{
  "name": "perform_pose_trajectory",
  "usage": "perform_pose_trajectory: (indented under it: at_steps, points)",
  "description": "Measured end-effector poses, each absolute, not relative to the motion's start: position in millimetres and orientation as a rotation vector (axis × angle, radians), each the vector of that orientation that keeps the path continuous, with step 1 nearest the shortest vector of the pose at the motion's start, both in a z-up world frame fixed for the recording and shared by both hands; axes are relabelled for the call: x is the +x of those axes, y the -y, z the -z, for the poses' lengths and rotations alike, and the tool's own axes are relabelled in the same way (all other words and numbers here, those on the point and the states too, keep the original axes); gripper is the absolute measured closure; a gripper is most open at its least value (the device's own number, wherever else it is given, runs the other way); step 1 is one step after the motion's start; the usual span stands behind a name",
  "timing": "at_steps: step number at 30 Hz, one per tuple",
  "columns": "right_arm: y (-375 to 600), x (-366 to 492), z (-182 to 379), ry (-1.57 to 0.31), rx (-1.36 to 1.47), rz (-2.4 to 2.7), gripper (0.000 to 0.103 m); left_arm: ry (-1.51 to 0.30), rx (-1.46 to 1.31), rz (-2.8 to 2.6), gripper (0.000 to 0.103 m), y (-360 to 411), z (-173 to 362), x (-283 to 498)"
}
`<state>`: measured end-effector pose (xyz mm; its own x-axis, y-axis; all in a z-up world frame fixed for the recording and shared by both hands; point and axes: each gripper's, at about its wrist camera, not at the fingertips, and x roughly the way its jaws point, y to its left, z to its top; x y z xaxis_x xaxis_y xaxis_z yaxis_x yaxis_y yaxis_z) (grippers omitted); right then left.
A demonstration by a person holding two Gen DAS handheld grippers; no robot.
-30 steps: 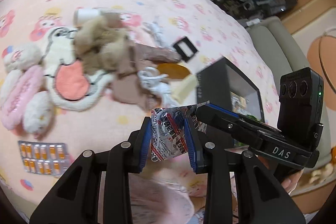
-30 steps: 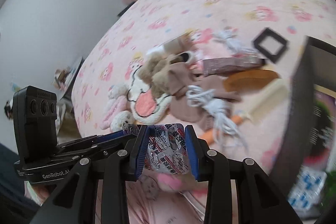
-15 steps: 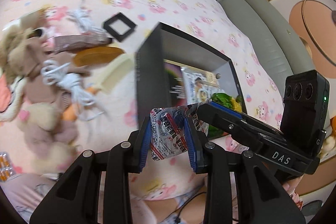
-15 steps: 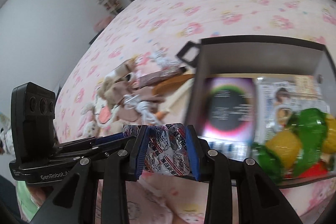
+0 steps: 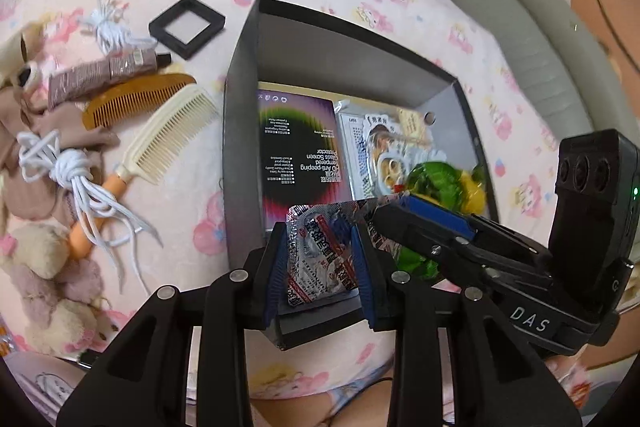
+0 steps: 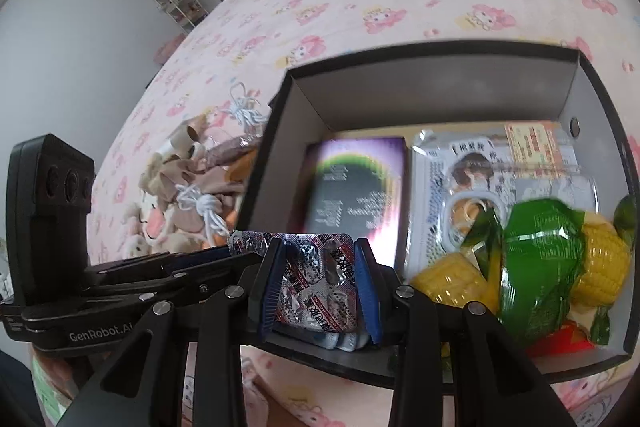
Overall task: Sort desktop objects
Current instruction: 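Lift and carry the silver pill pack with the left gripper to the box, then lower the silver pill pack beside the purple card and open the left gripper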
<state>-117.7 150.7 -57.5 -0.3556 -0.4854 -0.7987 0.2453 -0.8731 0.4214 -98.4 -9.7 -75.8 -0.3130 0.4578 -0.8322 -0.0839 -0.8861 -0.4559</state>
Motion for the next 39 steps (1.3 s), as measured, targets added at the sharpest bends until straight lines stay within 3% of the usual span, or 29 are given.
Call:
perform_pose_trajectory:
  at_steps: [6, 10, 18, 20, 22, 26, 30, 39]
  points:
    - [-162.0, -112.7, 79.9, 0.423, 1.501, 2.178, 0.072, 0.255, -1.659, -2.302, 0.071, -9.3, 71.4, -96.6]
    - [-159.2, -111.3, 85.2, 0.397, 1.527, 2.164, 0.072, 0.125, -1.681, -2.313, 0.071, -18.0, 71.1, -91.3]
    - [-161.1, -112.2, 87.5, 0.404, 1.537, 2.136, 0.073, 0.0, -1.68, -2.362, 0.068, -24.2, 58.2, -92.4]
    - [-160.8, -112.9, 88.1, 0.407, 1.54, 2.129, 0.075, -0.063, -1.67, -2.403, 0.065, -28.0, 54.0, -91.3]
    - [-159.1, -113.0, 90.7, 0.398, 1.548, 2.125, 0.077, -0.1, -1.664, -2.452, 0.055, -27.1, 51.5, -91.8]
    - [-154.9, -110.4, 89.8, 0.343, 1.537, 2.142, 0.077, 0.041, -1.609, -2.504, 0.054, -12.8, 47.8, -96.2]
    - [-154.8, -108.5, 90.0, 0.329, 1.523, 2.155, 0.077, 0.153, -1.5, -2.477, 0.061, -12.4, 47.0, -103.3]
    - [-155.6, -102.4, 91.1, 0.296, 1.463, 2.175, 0.077, 0.083, -1.696, -2.355, 0.061, -39.1, 82.2, -119.3]
